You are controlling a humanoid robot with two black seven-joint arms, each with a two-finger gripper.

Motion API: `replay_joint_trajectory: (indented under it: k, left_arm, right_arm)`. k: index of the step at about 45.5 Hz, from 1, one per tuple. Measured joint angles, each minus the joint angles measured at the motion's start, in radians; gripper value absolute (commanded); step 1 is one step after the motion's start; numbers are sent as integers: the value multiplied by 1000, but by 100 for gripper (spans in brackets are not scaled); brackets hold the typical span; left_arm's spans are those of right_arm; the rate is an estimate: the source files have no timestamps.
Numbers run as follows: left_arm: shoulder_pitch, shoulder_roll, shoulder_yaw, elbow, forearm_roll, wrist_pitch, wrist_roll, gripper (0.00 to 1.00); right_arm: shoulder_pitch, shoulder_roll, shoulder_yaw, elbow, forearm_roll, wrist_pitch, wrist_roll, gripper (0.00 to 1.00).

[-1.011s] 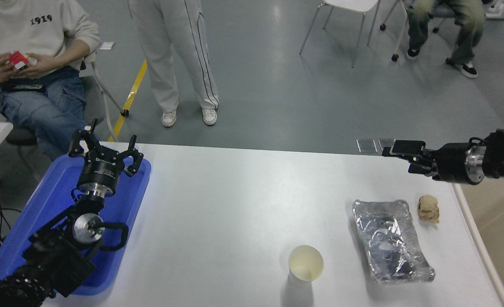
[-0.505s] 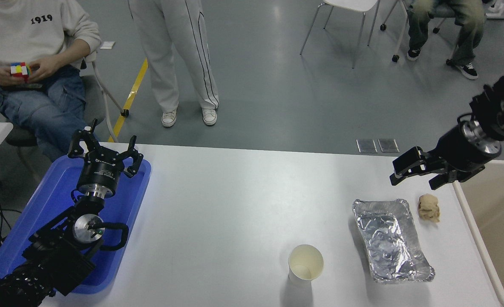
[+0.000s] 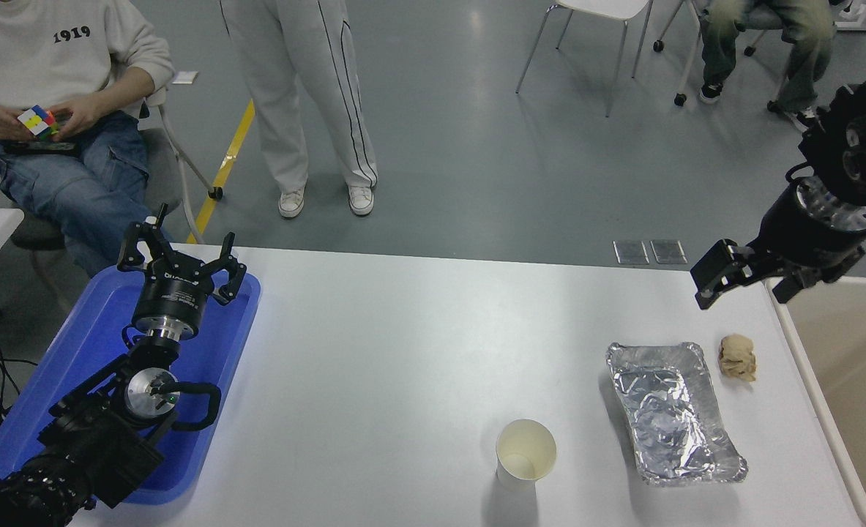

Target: Pick up paper cup place in dustbin

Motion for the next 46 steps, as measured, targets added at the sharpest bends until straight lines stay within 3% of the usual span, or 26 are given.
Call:
replay_joint_trajectory:
  k: [28, 46]
  left_arm:
    - [0, 1, 1, 0, 0, 0, 0, 100]
    - [-1, 0, 0, 0, 0, 0, 0, 100]
  right_arm:
    - [107, 173, 191, 49, 87, 5, -29, 100]
    - [100, 194, 247, 77, 92, 6, -32, 100]
